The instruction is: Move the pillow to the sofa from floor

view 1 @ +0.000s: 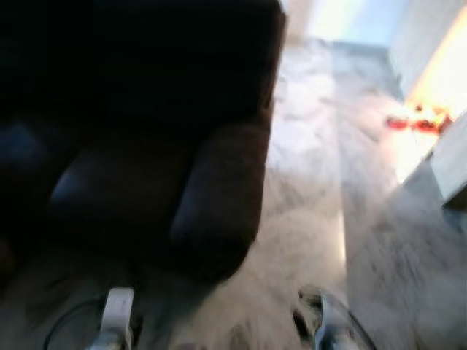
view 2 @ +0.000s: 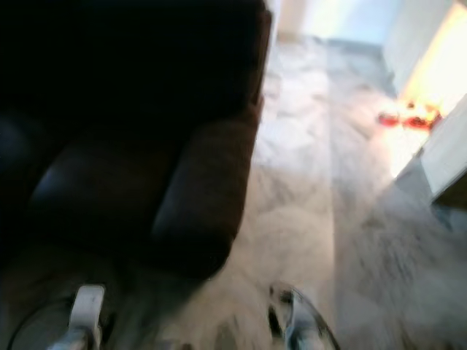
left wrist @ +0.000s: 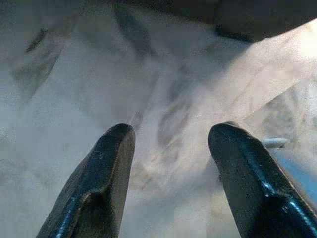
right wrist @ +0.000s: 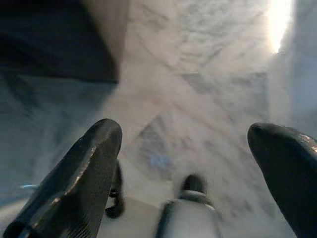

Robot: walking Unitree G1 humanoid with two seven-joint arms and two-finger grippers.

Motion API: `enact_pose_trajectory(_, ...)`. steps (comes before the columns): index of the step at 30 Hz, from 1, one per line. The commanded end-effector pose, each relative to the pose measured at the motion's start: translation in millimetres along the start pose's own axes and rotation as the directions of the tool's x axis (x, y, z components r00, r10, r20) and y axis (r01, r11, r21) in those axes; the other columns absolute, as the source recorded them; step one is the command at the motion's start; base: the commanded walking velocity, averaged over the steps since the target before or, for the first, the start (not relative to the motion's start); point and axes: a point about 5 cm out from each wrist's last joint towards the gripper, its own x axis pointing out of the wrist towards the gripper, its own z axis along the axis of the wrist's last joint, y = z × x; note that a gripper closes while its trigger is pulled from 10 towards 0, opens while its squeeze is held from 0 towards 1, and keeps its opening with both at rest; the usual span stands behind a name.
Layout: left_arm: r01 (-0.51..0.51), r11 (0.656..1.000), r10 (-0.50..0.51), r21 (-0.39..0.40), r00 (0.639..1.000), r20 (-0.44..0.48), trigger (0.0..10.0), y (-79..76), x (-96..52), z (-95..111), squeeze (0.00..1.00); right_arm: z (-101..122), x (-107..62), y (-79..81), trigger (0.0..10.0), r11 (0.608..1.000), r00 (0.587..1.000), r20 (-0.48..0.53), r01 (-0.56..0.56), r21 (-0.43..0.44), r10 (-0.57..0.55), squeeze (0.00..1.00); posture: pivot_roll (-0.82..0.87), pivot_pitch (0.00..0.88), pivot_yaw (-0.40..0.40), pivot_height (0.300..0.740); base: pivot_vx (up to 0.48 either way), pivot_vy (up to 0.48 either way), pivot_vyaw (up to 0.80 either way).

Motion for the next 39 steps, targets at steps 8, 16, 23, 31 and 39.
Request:
enact_pose_trajectory(8, 0.016, 1.0, -0.016, -0.013, 1.0, 0.01, 10.0, -6.7, 1.7, 4.8, 0.0, -7.2, -2.9, -10.7, 10.0, 1.0, 0.999, -0.025, 0.027, -0.003, -0.027, 0.0, 0.05, 0.053, -0.033, 0.74, 0.0, 0.313, 0.0)
enact_pose_trajectory(16, 0.018, 1.0, -0.018, -0.013, 1.0, 0.011, 10.0, -6.9, 1.8, 5.2, 0.0, -7.4, -2.9, -10.2, 10.0, 1.0, 0.999, -0.026, 0.025, -0.005, -0.025, 0.0, 0.05, 0.053, -0.034, 0.74, 0.0, 0.314, 0.0)
enact_pose_trajectory(23, 0.018, 1.0, -0.018, -0.014, 1.0, 0.012, 10.0, -6.8, 1.9, 5.5, 0.0, -7.8, -2.7, -8.5, 10.0, 1.0, 0.999, -0.029, 0.015, -0.018, -0.015, 0.0, 0.05, 0.054, -0.034, 0.74, 0.0, 0.316, 0.0)
enact_pose_trajectory(31, 0.021, 1.0, -0.021, -0.014, 1.0, 0.011, 10.0, -6.7, 1.8, 5.4, 0.0, -9.2, -2.8, -6.8, 10.0, 1.0, 0.999, -0.033, 0.01, -0.022, -0.011, 0.0, 0.05, 0.057, -0.033, 0.74, 0.0, 0.314, 0.0)
enact_pose_trajectory(39, 0.019, 1.0, -0.019, -0.015, 1.0, 0.012, 10.0, -5.7, 1.9, 6.1, 0.0, -11.5, -2.9, -4.7, 10.0, 1.0, 0.999, -0.043, -0.001, -0.008, 0.0, 0.0, 0.05, 0.066, -0.032, 0.74, 0.0, 0.317, 0.0)
